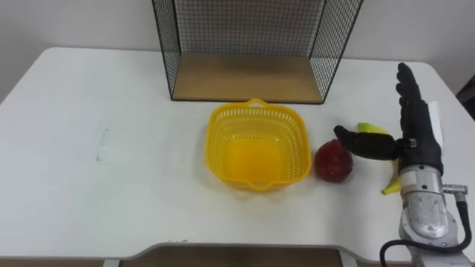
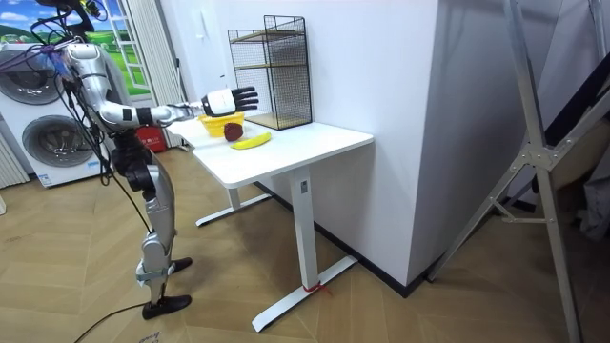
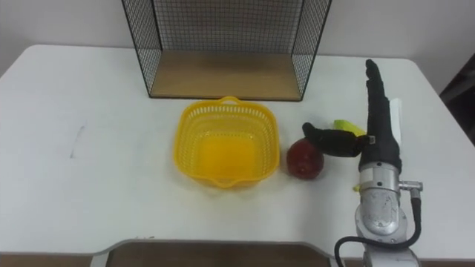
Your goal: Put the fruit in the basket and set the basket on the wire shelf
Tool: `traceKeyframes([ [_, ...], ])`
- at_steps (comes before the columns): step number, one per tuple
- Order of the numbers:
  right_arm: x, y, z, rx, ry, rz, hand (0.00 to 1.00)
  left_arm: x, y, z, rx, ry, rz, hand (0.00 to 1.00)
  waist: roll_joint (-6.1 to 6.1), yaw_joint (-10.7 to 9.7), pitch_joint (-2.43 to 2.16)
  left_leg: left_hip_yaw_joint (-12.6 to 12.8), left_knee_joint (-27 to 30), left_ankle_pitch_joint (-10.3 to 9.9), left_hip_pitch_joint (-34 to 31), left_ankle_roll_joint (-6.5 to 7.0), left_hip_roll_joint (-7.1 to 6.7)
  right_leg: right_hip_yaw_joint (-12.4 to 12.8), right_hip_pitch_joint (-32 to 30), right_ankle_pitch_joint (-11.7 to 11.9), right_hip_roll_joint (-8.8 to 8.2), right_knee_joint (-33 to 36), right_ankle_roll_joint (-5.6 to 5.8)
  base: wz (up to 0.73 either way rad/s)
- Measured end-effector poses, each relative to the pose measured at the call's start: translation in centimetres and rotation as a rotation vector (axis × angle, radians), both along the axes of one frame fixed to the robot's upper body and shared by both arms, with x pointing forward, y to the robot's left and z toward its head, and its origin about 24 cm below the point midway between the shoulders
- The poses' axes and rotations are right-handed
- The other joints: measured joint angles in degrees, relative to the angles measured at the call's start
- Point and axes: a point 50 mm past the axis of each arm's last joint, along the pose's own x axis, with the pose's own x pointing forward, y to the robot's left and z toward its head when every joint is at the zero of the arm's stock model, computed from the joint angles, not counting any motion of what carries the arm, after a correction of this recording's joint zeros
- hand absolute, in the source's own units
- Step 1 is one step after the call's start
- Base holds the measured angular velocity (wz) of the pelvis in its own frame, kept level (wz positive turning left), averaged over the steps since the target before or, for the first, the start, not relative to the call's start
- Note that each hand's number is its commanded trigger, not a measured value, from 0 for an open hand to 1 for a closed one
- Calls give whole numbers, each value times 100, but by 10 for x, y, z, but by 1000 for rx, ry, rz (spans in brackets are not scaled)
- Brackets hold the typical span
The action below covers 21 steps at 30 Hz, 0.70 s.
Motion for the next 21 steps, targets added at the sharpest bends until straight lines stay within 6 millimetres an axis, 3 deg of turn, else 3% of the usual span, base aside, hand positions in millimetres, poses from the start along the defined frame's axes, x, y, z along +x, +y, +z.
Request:
traceKeyframes([
  [10, -1, 2, -4, 2, 24, 26, 0, 1, 0, 0, 1, -3, 0, 0, -4, -17, -7, -17, -2, 1, 2, -1, -6, -11, 3, 0, 0, -7, 0, 0],
  [17, -9, 7, -25, -25, 138, 79, 0, 2, 0, 0, 5, 4, -11, 0, -3, -13, -13, -25, -1, 1, 9, -1, -8, 3, 12, 1, 0, -6, -1, 0],
  [21, -10, 8, -27, -23, 153, 94, 0, 2, 0, 0, 4, 5, -12, 0, 0, -3, -13, -23, 15, 1, 11, -1, -6, 8, 18, 1, 1, -5, -1, 0],
])
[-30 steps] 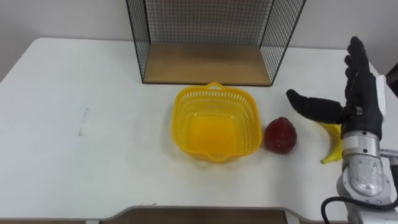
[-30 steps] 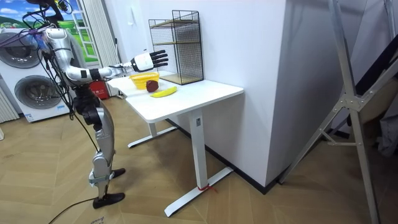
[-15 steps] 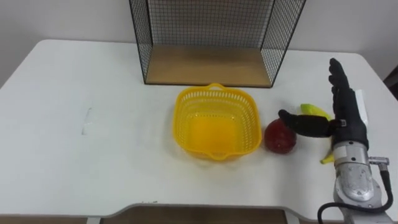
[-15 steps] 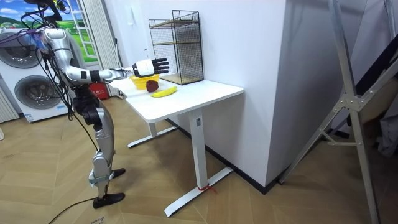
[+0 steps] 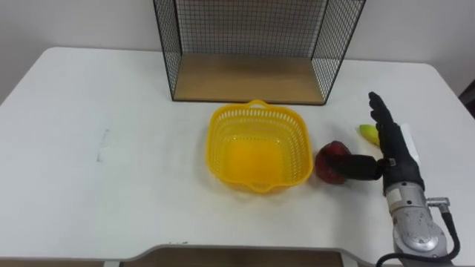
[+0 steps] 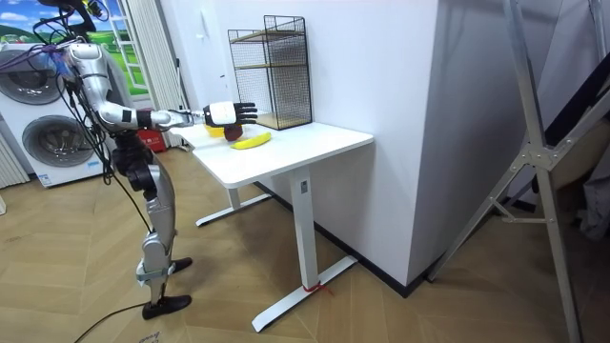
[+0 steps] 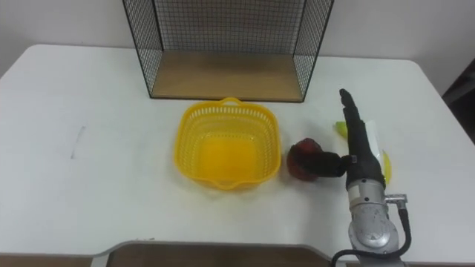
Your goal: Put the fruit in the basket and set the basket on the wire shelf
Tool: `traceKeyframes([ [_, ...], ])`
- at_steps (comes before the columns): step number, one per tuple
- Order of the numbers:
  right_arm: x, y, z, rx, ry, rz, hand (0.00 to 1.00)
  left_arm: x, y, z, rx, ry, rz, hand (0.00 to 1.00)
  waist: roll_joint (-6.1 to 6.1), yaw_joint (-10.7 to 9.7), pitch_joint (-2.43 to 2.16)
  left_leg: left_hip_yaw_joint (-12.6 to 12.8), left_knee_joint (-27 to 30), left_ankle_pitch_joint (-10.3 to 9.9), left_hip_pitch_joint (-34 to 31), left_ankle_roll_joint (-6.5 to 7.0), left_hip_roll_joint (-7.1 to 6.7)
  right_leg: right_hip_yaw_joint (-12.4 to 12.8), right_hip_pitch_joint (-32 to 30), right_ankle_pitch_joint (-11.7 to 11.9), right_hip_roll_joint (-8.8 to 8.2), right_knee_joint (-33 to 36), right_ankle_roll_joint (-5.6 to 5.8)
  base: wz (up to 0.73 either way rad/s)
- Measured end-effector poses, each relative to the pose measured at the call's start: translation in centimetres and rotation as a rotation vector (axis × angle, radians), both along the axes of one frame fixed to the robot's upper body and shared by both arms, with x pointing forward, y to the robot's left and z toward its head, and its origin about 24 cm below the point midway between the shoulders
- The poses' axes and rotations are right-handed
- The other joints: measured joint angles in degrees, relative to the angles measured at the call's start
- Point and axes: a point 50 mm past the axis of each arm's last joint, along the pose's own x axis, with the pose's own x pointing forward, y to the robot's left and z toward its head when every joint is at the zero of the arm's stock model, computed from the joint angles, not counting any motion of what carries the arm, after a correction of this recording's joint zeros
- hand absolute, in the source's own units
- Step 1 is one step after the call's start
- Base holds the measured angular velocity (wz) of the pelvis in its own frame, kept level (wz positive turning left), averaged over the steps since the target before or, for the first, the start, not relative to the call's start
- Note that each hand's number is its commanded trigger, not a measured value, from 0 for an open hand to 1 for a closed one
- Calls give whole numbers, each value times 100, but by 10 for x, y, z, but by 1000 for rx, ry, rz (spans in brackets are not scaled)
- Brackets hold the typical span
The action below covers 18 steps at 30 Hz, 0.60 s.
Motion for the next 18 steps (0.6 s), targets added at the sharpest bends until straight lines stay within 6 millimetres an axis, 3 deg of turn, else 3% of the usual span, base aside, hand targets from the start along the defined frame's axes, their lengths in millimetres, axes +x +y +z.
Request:
traceKeyframes([
  [18, -4, 7, -21, 4, 134, 70, 0, -3, -7, -2, -17, 15, -4, 0, 21, 3, 8, 15, -12, 1, -26, 2, 0, 6, 40, 4, -2, 19, -5, 0],
])
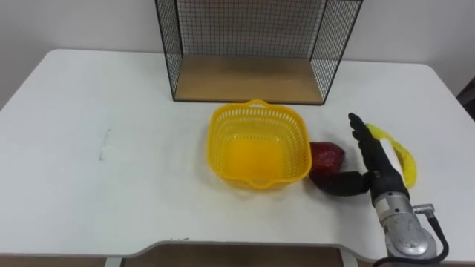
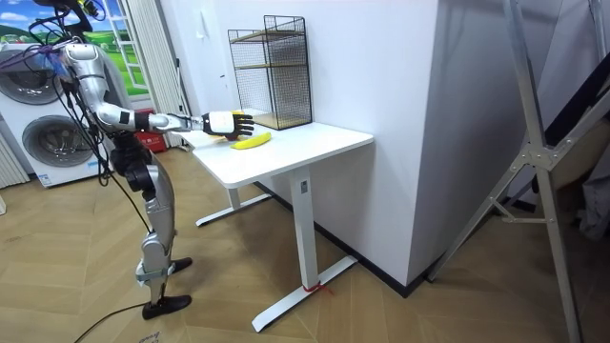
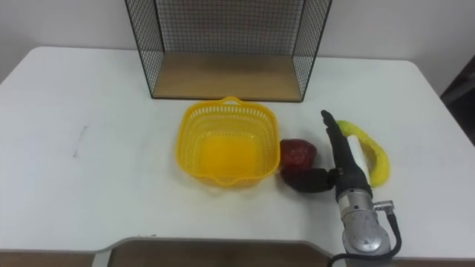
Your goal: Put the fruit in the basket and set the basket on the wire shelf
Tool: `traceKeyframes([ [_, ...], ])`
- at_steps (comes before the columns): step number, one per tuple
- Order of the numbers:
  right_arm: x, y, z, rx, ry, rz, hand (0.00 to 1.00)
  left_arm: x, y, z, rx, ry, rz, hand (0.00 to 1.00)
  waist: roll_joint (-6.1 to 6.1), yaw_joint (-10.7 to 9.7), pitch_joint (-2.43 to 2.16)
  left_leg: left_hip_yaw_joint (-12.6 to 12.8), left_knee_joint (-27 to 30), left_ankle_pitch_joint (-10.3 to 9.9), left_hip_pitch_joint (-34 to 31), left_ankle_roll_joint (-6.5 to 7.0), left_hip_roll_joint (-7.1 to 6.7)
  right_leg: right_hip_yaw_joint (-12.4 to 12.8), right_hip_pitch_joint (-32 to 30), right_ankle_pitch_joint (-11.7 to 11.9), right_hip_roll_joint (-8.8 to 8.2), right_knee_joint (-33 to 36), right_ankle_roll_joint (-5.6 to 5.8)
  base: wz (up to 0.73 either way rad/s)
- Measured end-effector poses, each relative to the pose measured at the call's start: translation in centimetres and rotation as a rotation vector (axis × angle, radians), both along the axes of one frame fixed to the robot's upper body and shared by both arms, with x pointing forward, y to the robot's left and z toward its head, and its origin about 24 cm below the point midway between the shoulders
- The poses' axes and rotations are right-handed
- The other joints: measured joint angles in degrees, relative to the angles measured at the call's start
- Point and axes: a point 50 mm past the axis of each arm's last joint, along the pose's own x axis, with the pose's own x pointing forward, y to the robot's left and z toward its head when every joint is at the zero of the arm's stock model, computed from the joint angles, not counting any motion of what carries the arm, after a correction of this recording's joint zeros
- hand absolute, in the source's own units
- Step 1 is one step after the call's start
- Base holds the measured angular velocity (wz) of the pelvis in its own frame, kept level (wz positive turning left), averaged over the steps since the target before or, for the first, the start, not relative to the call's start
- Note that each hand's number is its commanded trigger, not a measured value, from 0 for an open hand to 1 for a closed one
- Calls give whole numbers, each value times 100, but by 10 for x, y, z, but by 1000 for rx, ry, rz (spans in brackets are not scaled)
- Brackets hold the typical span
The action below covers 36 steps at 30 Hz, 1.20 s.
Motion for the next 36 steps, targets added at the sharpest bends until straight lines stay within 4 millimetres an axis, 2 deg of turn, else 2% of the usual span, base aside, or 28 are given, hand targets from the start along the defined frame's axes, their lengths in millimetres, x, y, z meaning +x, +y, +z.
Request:
traceKeyframes([
  [32, -1, 12, -5, -61, 46, 107, 0, 4, 0, 0, 1, -4, -15, 0, -20, 0, -3, -36, 105, 0, -5, 0, 0, -51, 31, 0, 1, -5, 0, 0],
  [33, -1, 12, -5, -66, 47, 109, 15, 6, 0, 0, 1, -10, -17, 0, -25, 0, 1, -39, 114, 0, -12, 0, 0, -63, 32, 0, 1, -5, 0, 0],
  [34, -1, 12, -6, -69, 49, 110, 75, 7, 0, 0, 1, -13, -18, 0, -26, 3, 3, -43, 114, 0, -17, 0, 0, -65, 30, 0, 1, -4, 0, 0],
  [35, -1, 13, -6, -78, 54, 118, 100, 10, 0, 0, 1, -18, -19, 0, -28, 9, 3, -48, 112, -1, -37, 0, 0, -69, 26, 1, 2, -4, -1, 0],
  [36, -1, 13, -6, -83, 56, 123, 100, 11, 0, 0, 1, -20, -21, 0, -29, 6, 4, -54, 105, -2, -42, 0, 0, -77, 21, 1, 2, -4, -1, 4],
])
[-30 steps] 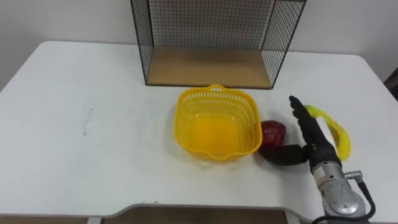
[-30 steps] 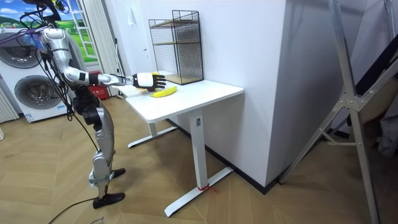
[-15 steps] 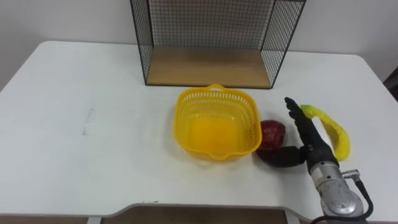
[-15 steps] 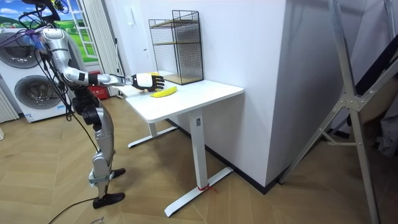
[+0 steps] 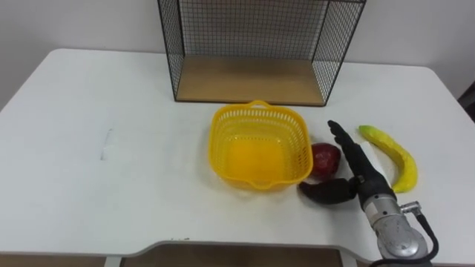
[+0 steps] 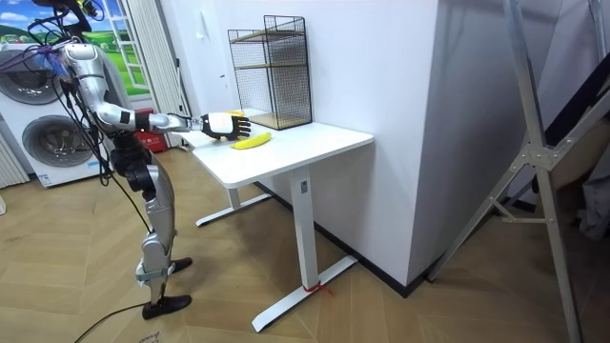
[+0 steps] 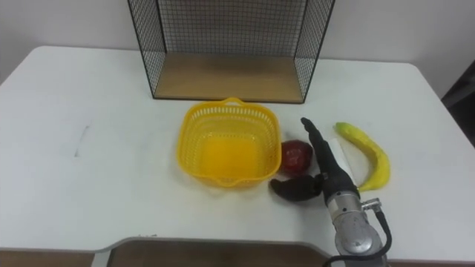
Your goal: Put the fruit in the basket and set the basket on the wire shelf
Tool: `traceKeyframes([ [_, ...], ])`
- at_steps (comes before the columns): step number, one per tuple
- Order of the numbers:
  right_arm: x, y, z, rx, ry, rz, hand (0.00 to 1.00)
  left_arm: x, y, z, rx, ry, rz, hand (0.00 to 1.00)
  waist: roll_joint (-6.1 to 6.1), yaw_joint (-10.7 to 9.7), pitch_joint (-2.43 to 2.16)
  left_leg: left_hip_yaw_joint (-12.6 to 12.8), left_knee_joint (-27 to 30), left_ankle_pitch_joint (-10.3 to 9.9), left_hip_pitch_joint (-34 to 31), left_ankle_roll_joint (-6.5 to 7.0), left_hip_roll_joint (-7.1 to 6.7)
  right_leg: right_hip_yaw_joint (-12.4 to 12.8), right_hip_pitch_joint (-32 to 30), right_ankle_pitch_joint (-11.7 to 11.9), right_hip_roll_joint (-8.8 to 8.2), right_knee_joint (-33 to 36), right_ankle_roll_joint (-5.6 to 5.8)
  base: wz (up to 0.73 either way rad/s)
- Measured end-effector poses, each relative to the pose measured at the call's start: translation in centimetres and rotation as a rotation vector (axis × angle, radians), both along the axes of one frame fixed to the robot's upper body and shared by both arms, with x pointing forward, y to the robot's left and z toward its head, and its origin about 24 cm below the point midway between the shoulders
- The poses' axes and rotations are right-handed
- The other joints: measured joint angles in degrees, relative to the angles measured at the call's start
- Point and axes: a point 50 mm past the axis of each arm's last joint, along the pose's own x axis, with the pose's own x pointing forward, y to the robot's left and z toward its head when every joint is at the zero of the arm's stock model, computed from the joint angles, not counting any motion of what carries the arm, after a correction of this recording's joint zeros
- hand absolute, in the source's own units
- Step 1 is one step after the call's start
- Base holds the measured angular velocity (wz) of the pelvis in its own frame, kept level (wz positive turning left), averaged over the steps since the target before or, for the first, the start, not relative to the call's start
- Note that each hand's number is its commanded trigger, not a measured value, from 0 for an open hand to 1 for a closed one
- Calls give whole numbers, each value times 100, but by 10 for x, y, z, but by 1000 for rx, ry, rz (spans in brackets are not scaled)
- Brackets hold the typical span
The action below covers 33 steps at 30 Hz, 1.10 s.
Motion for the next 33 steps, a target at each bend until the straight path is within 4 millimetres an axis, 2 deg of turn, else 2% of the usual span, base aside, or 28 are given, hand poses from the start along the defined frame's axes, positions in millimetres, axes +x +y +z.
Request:
traceKeyframes([
  [4, 0, -1, 0, -67, 11, 30, 100, 2, 0, 0, 1, -5, -4, 0, 3, -1, 2, -28, -5, -2, -10, 2, 0, -32, -4, 2, 4, 2, -3, 2],
  [8, 3, -3, 3, -135, 3, 41, 100, 1, 0, 0, 1, -2, -4, 0, -13, 1, -16, -37, 12, -2, -51, 2, -2, -46, -2, 5, 5, 10, -6, 0],
  [18, 6, -8, 4, -136, 16, 25, 100, -1, 0, 0, 3, 3, -2, 0, -6, 36, -18, -52, 11, -2, -45, 2, -3, -96, 8, 7, 3, 3, -5, 1],
  [30, 7, -12, -6, 53, 57, -42, 100, -1, 0, 0, 4, 8, -21, 0, -25, 11, -17, -45, 26, -1, -38, 2, 4, -88, 24, 10, 5, -1, -10, 0],
  [33, 6, -14, -11, 111, 74, -70, 100, -6, 0, -1, 3, 30, -14, 0, -29, 13, -16, -32, 17, -2, 24, 2, 6, -63, 45, 13, 6, -1, -9, -3],
])
